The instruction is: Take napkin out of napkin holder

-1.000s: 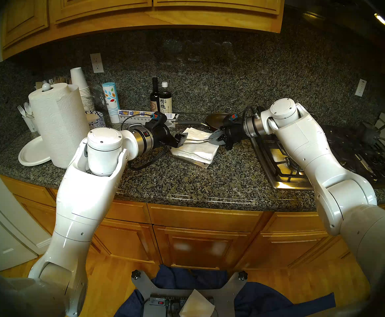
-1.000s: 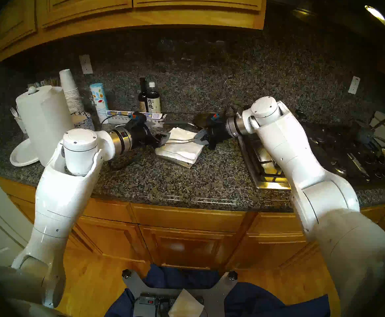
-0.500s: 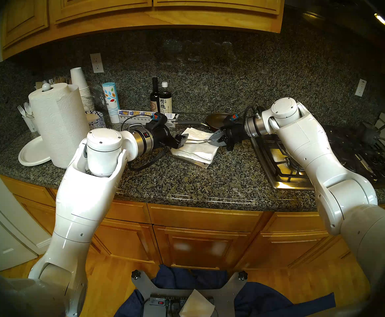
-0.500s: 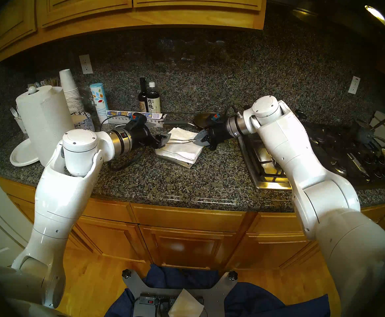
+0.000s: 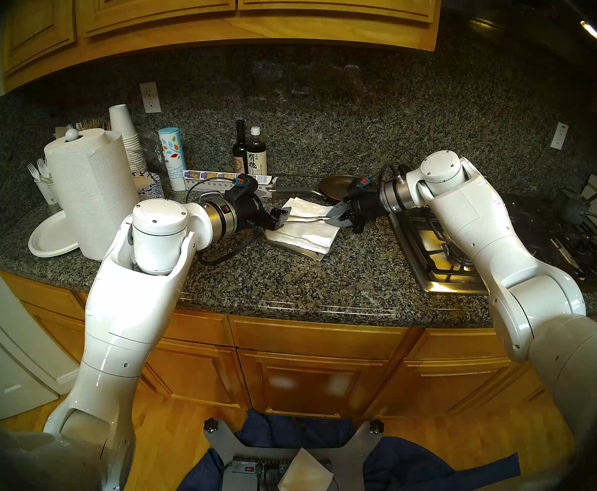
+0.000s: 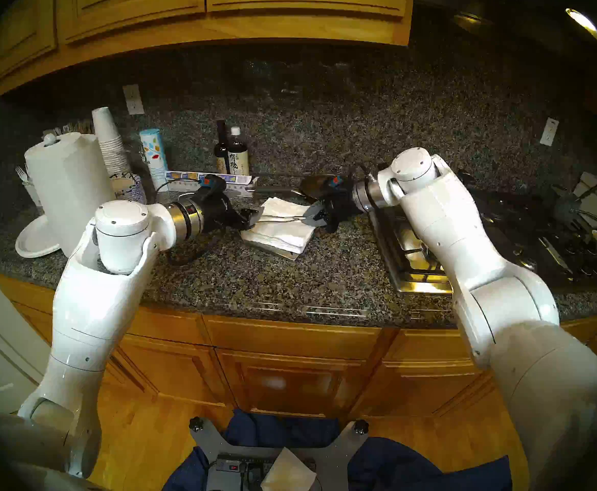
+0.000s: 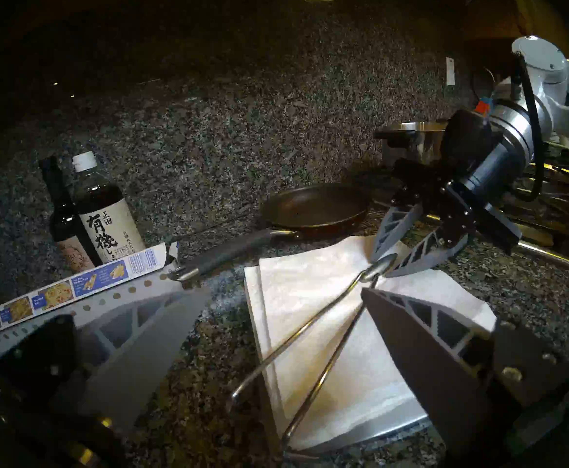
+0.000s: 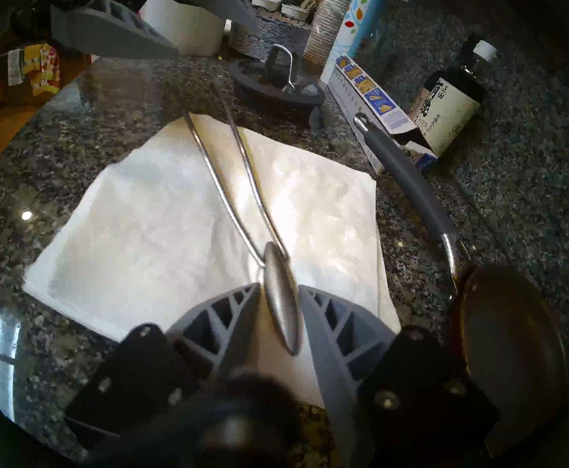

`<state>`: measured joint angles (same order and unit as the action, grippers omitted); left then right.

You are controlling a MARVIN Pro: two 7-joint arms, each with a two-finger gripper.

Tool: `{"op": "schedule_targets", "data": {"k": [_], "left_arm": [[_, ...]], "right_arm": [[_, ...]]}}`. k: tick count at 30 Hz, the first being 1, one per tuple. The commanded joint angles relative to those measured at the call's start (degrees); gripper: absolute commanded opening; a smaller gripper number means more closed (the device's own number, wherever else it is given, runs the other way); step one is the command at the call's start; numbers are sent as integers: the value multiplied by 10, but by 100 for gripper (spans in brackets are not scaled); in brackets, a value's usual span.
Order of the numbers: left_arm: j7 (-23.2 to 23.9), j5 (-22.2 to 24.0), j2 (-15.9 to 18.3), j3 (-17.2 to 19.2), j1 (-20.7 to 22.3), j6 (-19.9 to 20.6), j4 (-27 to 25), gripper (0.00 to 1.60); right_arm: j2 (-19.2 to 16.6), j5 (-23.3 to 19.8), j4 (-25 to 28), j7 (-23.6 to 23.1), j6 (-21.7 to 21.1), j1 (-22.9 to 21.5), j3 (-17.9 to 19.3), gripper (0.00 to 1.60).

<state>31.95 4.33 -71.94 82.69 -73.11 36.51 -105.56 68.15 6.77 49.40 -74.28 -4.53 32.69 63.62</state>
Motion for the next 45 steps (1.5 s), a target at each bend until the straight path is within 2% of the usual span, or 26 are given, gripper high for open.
{"op": "schedule_targets", "data": {"k": [1,13,15,27,45], "left_arm": [[-1,0,2,6,15,-2,-19,160],[2,1,5,5,16,-1,-25,160],[5,2,6,3,17,0,-26,160],[14,-6,6,-24,28,2,-19,160],[-57,-71,-27,-79,51,-14,-3,160]], "right_arm": [[6,2,-4,0,5,-30,3,55],[-4,-13,36,-11,9,-29,24,55],[-8,-15,51,-14,8,-29,29,45],[-11,-23,97,-15,-4,-20,41,49],[-1,-28,133,-7,-19,-15,45,47]]}}
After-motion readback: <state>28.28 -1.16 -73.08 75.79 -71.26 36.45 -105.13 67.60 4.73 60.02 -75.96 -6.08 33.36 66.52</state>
